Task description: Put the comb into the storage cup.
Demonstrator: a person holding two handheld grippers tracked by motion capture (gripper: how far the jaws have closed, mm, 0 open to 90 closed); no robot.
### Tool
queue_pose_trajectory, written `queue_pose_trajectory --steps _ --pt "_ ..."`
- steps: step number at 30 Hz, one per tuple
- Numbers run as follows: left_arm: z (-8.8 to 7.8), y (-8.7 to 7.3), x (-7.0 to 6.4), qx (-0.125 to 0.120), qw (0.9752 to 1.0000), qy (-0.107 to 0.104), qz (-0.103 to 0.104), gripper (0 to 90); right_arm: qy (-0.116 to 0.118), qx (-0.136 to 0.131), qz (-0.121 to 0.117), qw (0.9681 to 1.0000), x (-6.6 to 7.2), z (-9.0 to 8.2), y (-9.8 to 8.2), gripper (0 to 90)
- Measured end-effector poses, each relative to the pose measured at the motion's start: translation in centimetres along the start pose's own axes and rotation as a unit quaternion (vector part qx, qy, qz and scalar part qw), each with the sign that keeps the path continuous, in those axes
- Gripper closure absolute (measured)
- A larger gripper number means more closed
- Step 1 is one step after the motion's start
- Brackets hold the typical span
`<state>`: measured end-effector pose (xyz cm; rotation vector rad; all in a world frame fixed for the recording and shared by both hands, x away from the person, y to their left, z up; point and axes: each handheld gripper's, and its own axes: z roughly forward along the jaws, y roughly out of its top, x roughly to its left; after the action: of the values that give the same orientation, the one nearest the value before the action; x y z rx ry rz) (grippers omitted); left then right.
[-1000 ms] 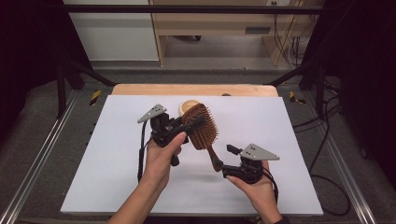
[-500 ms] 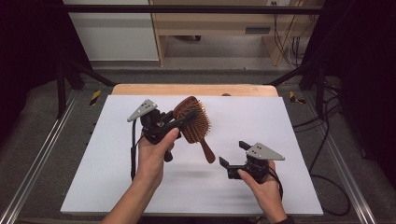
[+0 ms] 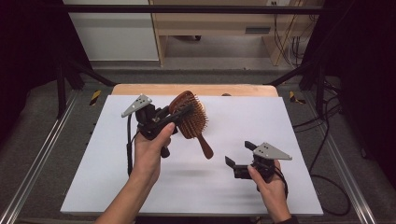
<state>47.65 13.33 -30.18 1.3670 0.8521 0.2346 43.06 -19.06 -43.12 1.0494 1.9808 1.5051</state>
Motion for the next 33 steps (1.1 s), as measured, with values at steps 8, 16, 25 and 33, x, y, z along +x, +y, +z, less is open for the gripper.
queue_pose_trajectory --steps 8,16,25,33 --pt "0.1 0.8 0.0 -0.005 1.0000 0.000 0.003 51.5 0.003 0.004 0.004 1.0000 -0.4 0.0 -0.3 4.8" --pt "0.2 1.6 0.1 -0.016 0.9998 0.006 0.000 51.5 -0.001 0.003 0.007 1.0000 -0.6 -0.1 -0.4 4.7" --pt "0.6 2.5 0.1 -0.018 0.9997 0.013 0.004 51.5 -0.005 0.004 0.010 0.9999 -0.9 -0.2 -0.5 4.5" --pt "0.9 3.4 0.2 -0.023 0.9995 0.021 0.009 51.5 -0.009 0.002 0.014 0.9999 -1.2 -0.4 -0.5 4.5"
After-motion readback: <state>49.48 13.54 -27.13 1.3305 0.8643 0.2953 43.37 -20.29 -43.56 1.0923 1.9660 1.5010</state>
